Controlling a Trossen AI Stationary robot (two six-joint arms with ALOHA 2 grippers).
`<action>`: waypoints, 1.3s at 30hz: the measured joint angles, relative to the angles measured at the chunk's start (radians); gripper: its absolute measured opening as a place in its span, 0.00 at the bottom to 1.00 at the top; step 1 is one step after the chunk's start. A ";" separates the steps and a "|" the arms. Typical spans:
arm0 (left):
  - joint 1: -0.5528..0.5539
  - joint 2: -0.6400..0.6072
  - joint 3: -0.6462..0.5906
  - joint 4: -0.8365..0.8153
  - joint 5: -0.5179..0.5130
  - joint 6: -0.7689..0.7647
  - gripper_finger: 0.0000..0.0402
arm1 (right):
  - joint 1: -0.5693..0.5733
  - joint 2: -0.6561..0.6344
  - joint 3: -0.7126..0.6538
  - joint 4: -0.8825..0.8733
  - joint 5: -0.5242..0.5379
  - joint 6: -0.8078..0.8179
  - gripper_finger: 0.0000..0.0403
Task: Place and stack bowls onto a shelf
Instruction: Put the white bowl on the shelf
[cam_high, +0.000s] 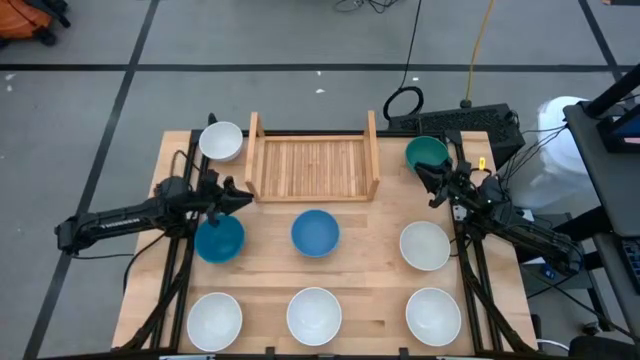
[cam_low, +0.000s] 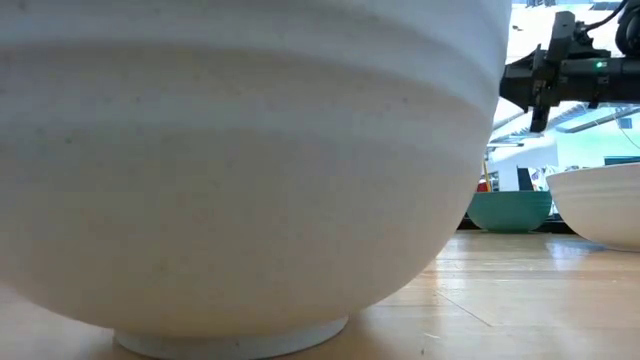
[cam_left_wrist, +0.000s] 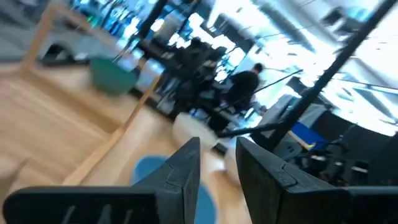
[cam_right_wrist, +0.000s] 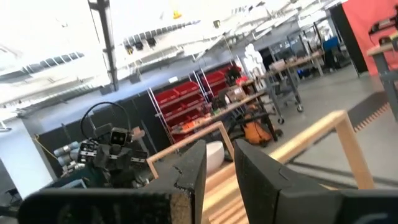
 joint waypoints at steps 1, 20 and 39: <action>0.000 0.000 0.029 -0.012 0.002 0.015 0.27 | 0.000 0.000 0.000 0.014 -0.001 0.000 0.19; 0.001 0.203 0.989 -1.448 -0.471 0.404 0.27 | 0.000 0.000 0.000 0.104 -0.017 -0.056 0.19; 0.014 0.667 1.070 -1.772 -0.603 0.202 0.27 | 0.000 0.000 0.000 0.127 -0.015 -0.056 0.19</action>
